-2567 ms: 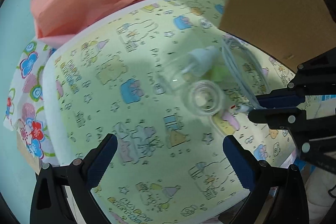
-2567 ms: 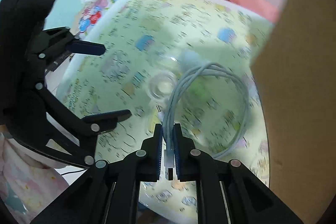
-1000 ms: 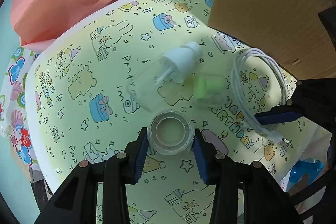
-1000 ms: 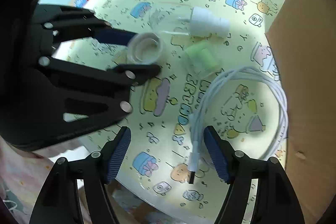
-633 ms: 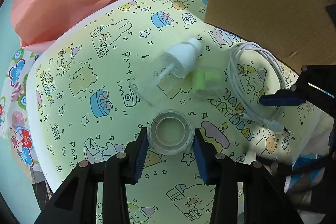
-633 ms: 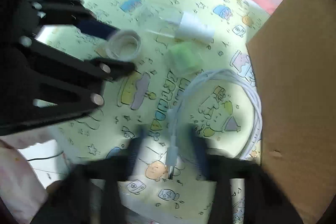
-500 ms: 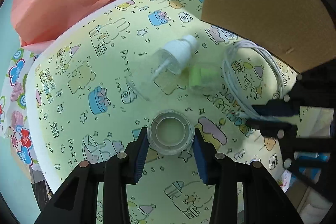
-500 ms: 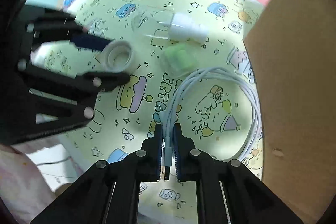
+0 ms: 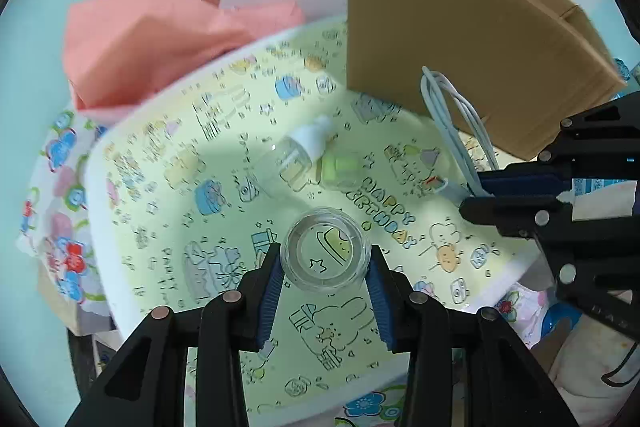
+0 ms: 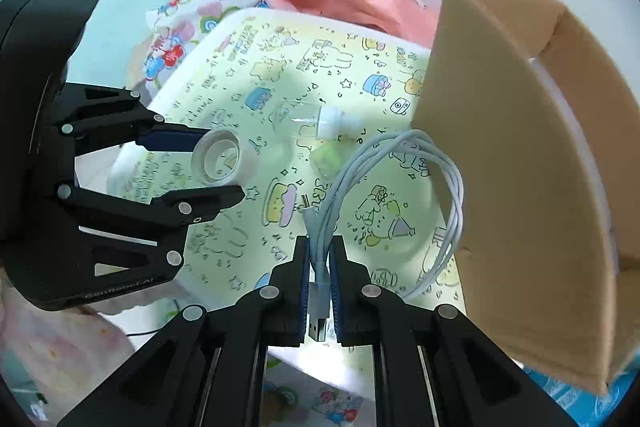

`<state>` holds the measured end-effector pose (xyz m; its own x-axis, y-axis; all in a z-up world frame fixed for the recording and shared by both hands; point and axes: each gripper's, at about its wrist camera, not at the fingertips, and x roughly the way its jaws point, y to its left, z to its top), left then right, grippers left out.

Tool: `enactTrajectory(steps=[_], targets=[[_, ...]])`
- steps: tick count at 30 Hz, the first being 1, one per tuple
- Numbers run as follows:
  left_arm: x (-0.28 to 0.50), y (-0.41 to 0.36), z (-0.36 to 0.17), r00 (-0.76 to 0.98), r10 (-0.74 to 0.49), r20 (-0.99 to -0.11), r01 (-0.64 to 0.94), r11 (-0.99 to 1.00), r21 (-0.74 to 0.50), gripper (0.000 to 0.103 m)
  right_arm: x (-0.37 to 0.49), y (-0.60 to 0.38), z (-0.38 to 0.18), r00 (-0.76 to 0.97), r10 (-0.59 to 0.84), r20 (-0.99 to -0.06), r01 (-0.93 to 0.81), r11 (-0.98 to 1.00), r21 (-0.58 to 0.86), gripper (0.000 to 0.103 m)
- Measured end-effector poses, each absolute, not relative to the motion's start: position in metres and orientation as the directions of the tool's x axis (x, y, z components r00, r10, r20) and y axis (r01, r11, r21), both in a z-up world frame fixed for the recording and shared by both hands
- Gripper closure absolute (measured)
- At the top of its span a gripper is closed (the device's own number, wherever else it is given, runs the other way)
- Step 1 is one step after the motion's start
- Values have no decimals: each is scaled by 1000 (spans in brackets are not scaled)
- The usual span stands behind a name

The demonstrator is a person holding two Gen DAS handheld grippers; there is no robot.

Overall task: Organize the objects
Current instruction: 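Carry the tape roll and white cable with both grippers to the cardboard box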

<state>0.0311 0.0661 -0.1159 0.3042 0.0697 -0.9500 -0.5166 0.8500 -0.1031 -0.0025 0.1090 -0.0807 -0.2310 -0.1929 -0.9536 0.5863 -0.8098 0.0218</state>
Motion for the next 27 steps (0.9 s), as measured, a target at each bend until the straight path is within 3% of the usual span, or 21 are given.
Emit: enactTrajectory(steps=[18,27], targets=[[21,25,15,399,222,-890,-562,826,-46,62,27,122,52,-364,-270,-891,588,-809,5,91],[55,34,48,435,239,-868,-553,832,-47,62,5,154,65,-413,-224,-883,531,-847,-33,91]])
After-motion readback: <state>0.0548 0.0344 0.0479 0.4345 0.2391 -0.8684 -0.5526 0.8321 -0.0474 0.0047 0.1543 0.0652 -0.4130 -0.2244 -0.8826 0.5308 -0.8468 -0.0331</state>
